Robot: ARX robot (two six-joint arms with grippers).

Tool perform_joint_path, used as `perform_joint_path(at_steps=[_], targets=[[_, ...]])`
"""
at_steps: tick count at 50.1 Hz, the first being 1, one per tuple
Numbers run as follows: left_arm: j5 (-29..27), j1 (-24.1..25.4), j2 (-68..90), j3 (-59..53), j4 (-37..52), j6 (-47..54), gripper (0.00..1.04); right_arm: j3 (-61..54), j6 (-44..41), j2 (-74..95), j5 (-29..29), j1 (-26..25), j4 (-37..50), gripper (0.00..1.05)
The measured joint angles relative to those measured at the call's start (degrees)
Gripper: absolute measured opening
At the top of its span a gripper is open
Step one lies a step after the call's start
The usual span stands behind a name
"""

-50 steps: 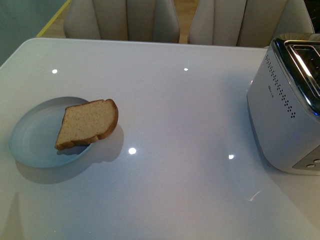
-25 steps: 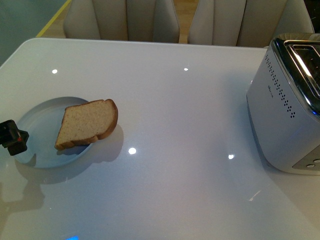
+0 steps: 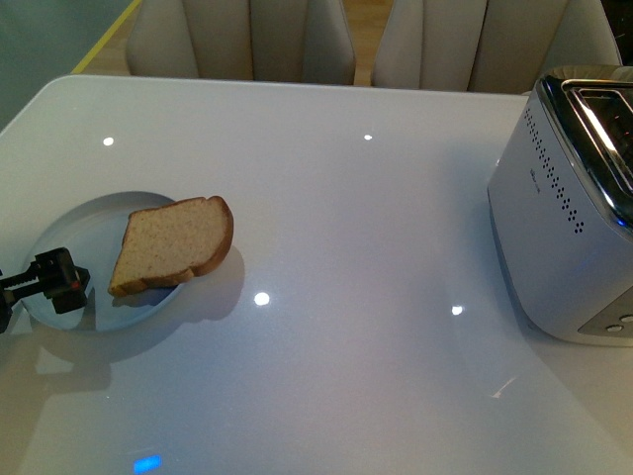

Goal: Left arm holds plate, right arm toasts bread

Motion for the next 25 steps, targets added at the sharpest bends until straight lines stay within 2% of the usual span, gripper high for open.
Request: perform_joint_path(at_steps=[15, 25], targets=[[-0.02, -1.53, 0.59, -0.04, -0.09, -1.29, 0.46, 0.00, 0.00, 0.00, 0.00, 0.00, 0.00, 0.96], [0.02, -2.62, 0.70, -1.97, 1.97, -6.71, 0.17, 0.00, 0.00, 0.00, 0.00, 0.00, 0.00, 0.96]])
